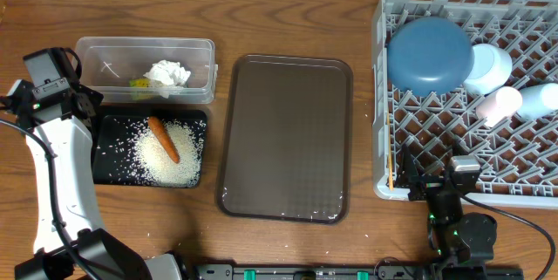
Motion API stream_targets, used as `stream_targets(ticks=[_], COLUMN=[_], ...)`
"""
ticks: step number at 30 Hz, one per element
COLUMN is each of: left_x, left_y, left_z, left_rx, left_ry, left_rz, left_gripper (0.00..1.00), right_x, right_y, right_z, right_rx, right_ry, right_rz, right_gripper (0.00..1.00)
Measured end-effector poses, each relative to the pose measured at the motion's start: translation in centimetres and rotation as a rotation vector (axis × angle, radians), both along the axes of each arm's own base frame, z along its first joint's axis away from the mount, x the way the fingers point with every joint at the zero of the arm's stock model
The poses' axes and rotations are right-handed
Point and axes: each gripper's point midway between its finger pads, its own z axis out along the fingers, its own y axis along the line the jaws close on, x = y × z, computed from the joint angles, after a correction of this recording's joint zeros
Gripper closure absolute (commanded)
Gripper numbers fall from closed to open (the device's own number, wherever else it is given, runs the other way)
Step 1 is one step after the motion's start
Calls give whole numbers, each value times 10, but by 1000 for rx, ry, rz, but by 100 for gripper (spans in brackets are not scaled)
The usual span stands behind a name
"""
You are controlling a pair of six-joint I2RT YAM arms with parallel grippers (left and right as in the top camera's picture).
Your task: Sort waste into correct bins and load items into the dishwasher rack
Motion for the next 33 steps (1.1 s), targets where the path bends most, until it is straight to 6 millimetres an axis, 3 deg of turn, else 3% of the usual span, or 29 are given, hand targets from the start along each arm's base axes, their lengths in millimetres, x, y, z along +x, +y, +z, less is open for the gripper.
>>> stream_targets(ticks=[4,8,11,17,25,29,33], left_x=[-2,-28,-35,-16,19,11,-10], left_y=[-1,-17,-28,-56,-124,-153,-162], left_z=[-1,-12,-9,11,22,15,6], left_rx=[-5,-69,-85,-54,37,72,91], left_ry=[11,127,146,56,-163,-233,-300], left_rz=[-1,-12,-34,-140,-431,-559,-623], left_gripper=[3,3,3,3,3,3,3], right_x=[0,0,0,0,0,0,0], right_y=[0,0,0,0,0,0,0], right_z=[0,0,0,0,0,0,0], right_rx=[0,0,0,0,0,0,0], right_ry=[0,0,0,0,0,0,-1], right_rz=[0,0,0,0,0,0,-1], right_gripper=[1,1,1,1,1,1,1])
